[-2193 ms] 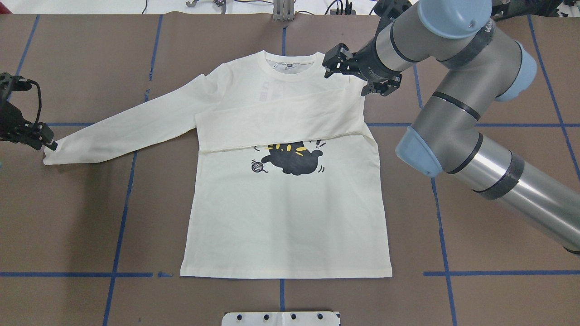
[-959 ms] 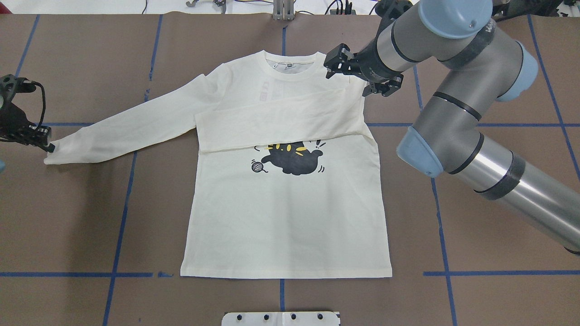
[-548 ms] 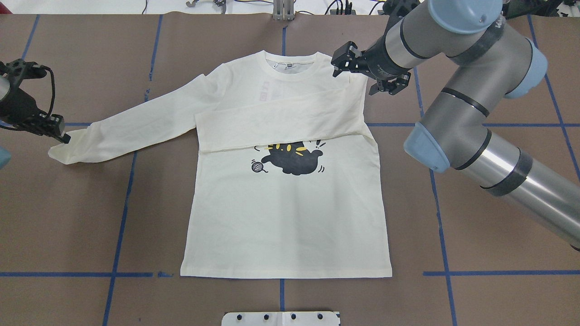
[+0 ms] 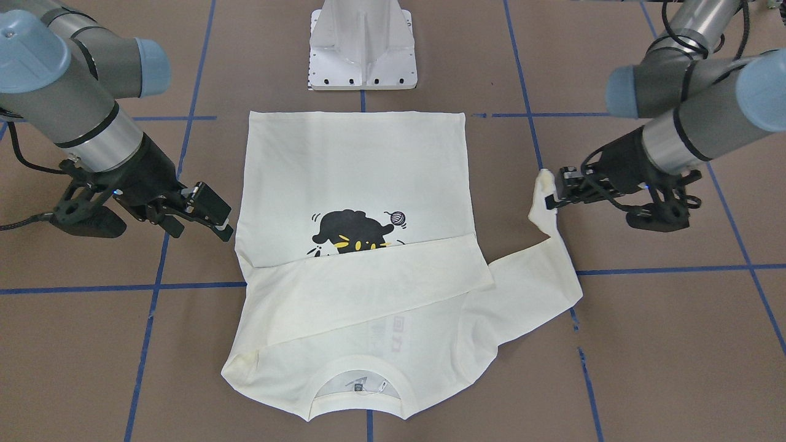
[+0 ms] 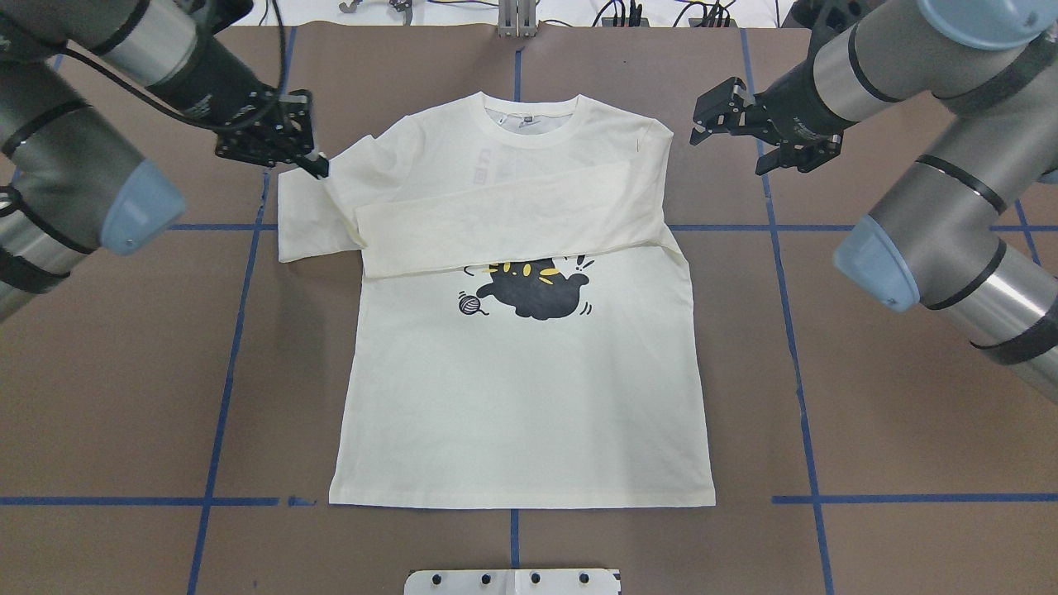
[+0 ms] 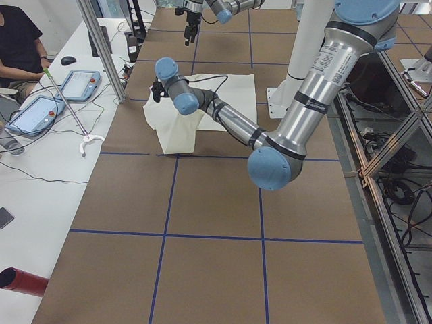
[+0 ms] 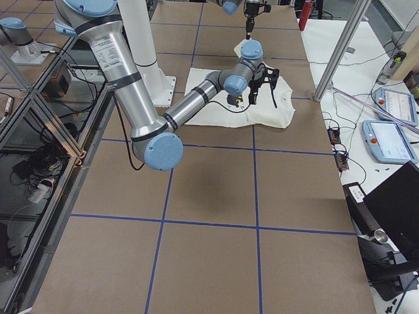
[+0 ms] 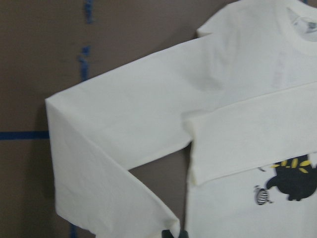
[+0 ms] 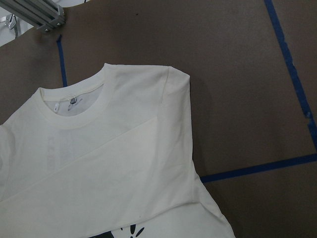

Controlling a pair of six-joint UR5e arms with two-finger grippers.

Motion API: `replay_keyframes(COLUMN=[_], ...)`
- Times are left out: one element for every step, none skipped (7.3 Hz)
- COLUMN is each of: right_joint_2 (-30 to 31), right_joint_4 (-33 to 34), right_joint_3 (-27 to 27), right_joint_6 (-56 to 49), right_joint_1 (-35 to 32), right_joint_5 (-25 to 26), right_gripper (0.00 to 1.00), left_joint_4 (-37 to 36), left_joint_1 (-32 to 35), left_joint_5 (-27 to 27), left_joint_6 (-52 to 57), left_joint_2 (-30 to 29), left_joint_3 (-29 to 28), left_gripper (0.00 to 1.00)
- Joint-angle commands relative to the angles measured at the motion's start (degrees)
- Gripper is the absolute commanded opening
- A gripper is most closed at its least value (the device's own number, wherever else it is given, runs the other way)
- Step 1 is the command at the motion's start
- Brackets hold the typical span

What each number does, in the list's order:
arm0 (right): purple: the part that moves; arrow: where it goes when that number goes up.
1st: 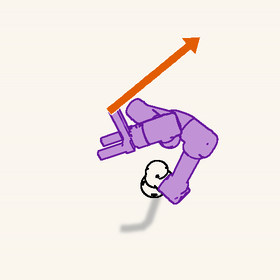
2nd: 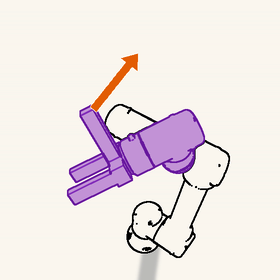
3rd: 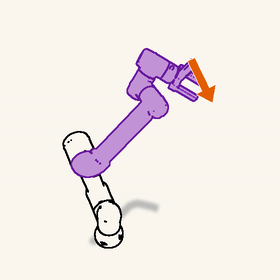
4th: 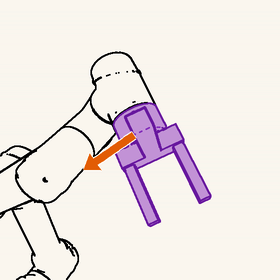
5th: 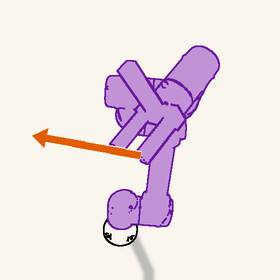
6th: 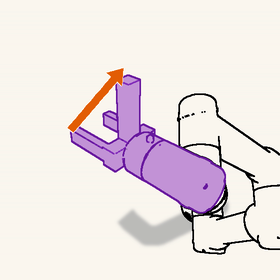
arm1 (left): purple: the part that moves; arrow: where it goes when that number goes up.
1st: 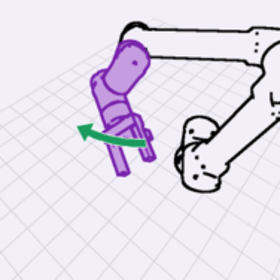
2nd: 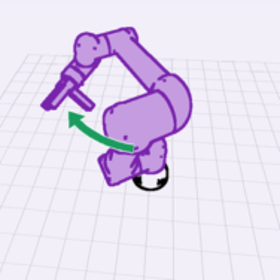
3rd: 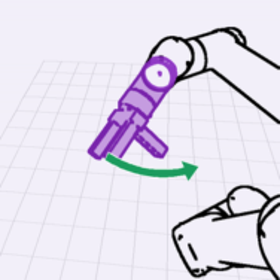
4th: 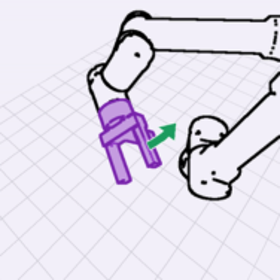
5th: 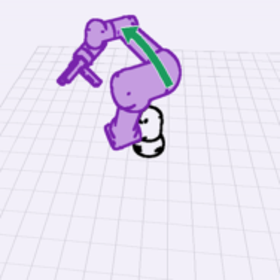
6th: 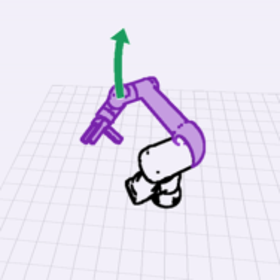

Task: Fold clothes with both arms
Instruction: 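Fold the other sleeve with the left gripper across the shirt front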

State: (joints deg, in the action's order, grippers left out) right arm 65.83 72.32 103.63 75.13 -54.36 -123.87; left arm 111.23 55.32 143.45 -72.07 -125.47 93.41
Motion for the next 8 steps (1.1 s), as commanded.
replay_keyframes(right_joint_2=[4.1, 4.8, 5.1, 5.1, 5.2, 5.4, 6.5, 6.9], right_joint_4=[0.1, 0.0, -0.1, -0.1, -0.1, -0.1, -0.2, -0.2], right_joint_3=[4.3, 4.6, 4.6, 4.6, 4.6, 4.7, 5.9, 6.2], right_joint_6=[-0.2, -0.2, -0.2, -0.2, -0.2, -0.3, -0.3, -0.2], right_joint_1=[-0.7, -0.8, -0.8, -1.1, -1.3, -1.4, -1.3, -1.3], right_joint_5=[-0.4, -0.5, -0.4, -0.4, -0.4, -0.5, -0.4, -0.4], right_gripper=[1.00, 1.00, 1.00, 1.00, 1.00, 1.00, 1.00, 1.00], left_joint_4=[0.7, 4.1, 10.7, 15.8, 19.8, 25.7, 27.4, 27.6], left_joint_1=[-8.3, -12.9, -18.2, -21.5, -23.0, -23.5, -23.5, -23.4], left_joint_5=[-10.8, -16.9, -24.6, -29.8, -33.5, -36.5, -38.2, -38.2], left_joint_6=[-8.6, -9.7, -13.9, -15.0, -15.0, -15.1, -15.1, -15.2], left_joint_2=[-14.2, -19.3, -22.8, -26.8, -29.9, -30.4, -31.5, -31.5], left_joint_3=[-6.8, -12.8, -18.8, -26.5, -34.0, -39.0, -41.1, -40.9], left_gripper=[0.00, 0.00, 0.00, 0.00, 0.00, 0.00, 0.28, 0.56])
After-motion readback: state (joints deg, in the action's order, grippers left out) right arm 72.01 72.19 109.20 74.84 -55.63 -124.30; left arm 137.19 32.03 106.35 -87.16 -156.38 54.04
